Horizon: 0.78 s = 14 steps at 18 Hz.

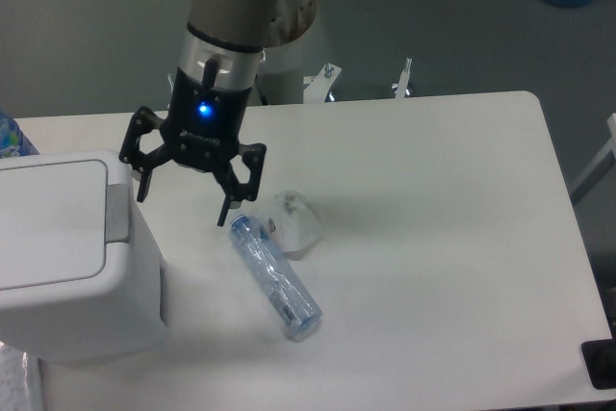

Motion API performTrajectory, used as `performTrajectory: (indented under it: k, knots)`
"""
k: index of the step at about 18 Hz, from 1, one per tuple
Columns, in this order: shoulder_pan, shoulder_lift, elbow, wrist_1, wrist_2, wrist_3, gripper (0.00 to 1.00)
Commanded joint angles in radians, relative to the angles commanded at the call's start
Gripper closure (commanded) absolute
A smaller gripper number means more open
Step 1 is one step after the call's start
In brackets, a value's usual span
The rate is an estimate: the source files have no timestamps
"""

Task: Open the trash can
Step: 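Move the open gripper down toward the white trash can lid edge, then push the gripper finger against the trash can lid to tip it open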

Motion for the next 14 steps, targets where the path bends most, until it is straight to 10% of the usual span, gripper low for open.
performTrajectory:
  k: [14]
  knots:
    - [-0.025,-0.021,0.0,0.0,0.0,-0.006,0.0]
